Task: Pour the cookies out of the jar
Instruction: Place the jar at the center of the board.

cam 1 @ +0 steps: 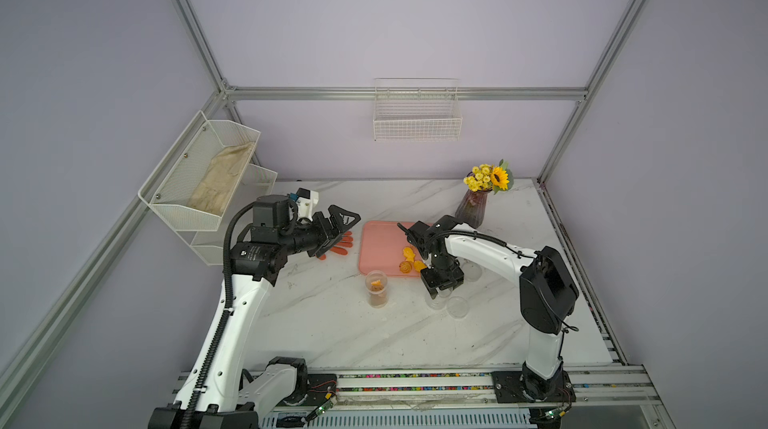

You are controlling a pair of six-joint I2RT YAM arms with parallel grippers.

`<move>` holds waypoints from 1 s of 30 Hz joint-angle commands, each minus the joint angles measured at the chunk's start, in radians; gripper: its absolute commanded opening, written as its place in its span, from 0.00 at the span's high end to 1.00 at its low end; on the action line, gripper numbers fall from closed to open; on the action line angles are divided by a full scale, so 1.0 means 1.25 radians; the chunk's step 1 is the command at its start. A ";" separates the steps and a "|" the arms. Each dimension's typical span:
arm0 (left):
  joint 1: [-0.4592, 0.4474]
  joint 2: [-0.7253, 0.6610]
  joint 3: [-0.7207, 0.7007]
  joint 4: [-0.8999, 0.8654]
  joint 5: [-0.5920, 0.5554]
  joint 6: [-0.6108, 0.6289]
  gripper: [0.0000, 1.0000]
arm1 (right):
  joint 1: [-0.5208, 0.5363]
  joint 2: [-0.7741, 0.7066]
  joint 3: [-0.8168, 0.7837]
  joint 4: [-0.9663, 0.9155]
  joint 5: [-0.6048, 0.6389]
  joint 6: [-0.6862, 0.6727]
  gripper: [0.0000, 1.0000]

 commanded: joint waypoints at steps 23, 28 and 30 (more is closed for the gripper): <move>0.009 0.017 0.019 0.020 0.008 0.013 0.00 | 0.005 0.007 0.037 -0.039 0.058 0.003 0.07; 0.009 0.018 0.016 0.020 0.008 0.012 0.00 | -0.005 -0.019 0.066 -0.047 0.049 0.017 0.03; 0.009 0.020 0.017 0.021 0.007 0.012 0.00 | -0.010 -0.031 0.087 -0.053 0.044 0.020 0.03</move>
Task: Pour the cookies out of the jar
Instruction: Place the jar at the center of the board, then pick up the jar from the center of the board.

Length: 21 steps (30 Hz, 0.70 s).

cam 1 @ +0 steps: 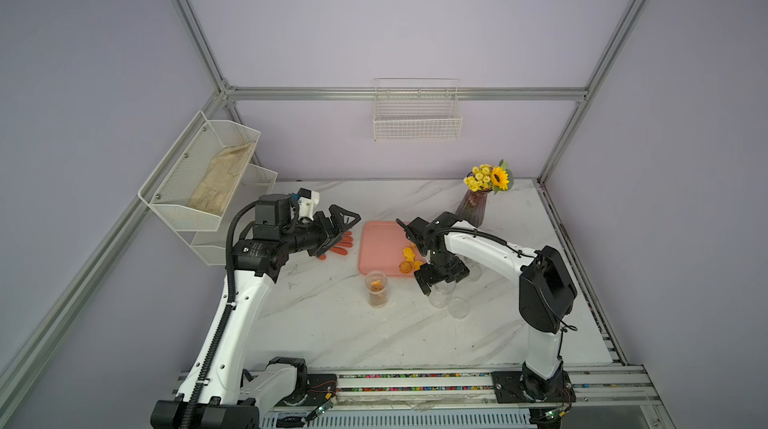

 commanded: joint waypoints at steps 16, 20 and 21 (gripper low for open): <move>0.006 -0.034 -0.029 0.002 0.005 -0.005 0.00 | -0.016 0.006 0.296 -0.051 -0.101 -0.010 0.03; 0.006 -0.084 -0.061 -0.049 -0.028 -0.007 0.00 | -0.015 0.010 0.285 0.007 -0.150 0.009 0.03; 0.006 -0.100 -0.073 -0.056 -0.031 -0.013 0.00 | -0.014 0.012 0.285 0.013 -0.164 0.010 0.03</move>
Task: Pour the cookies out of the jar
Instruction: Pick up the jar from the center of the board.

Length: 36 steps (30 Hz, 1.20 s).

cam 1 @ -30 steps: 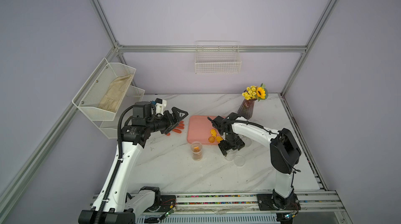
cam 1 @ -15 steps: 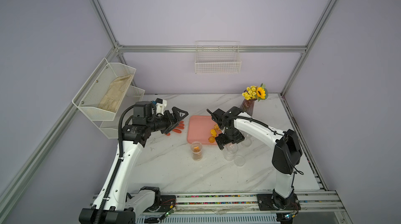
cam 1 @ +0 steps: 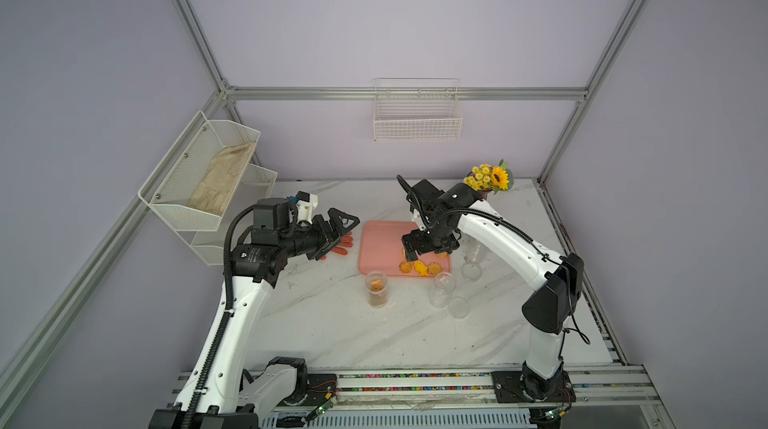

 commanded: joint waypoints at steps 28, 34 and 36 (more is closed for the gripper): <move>0.008 -0.300 -0.059 -0.187 -0.042 -0.024 0.00 | 0.234 0.236 0.178 -0.047 0.089 0.155 0.03; 0.008 -0.315 -0.069 -0.196 -0.033 -0.013 0.00 | 0.250 0.273 0.230 -0.068 0.106 0.165 0.03; 0.007 -0.326 -0.072 -0.199 -0.031 -0.019 0.00 | 0.256 0.276 0.249 -0.074 0.117 0.173 0.03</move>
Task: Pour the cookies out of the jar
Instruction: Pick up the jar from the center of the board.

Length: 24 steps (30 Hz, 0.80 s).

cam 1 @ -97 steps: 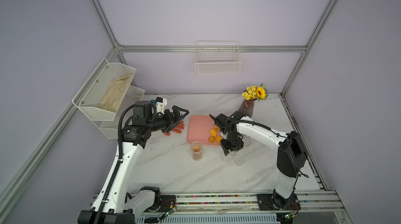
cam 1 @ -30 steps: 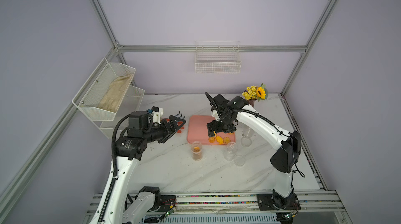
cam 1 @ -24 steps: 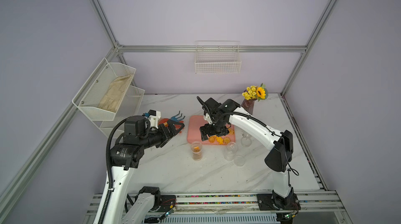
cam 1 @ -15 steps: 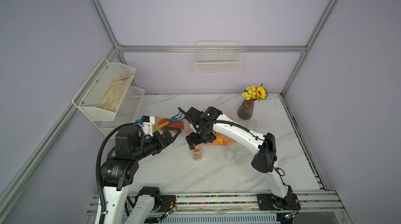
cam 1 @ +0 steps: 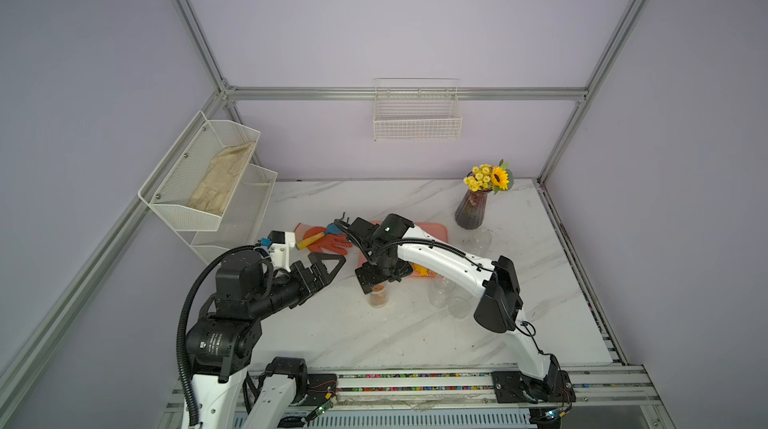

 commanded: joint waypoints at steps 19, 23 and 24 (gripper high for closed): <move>0.004 -0.087 -0.045 -0.056 -0.137 -0.074 0.00 | 0.017 0.074 0.043 -0.036 0.041 -0.056 0.04; 0.004 -0.117 -0.078 -0.052 -0.175 -0.122 0.00 | 0.008 0.089 0.059 -0.039 0.034 -0.095 0.07; 0.005 -0.125 -0.082 -0.048 -0.187 -0.125 0.00 | 0.004 0.093 0.063 -0.040 0.039 -0.104 0.08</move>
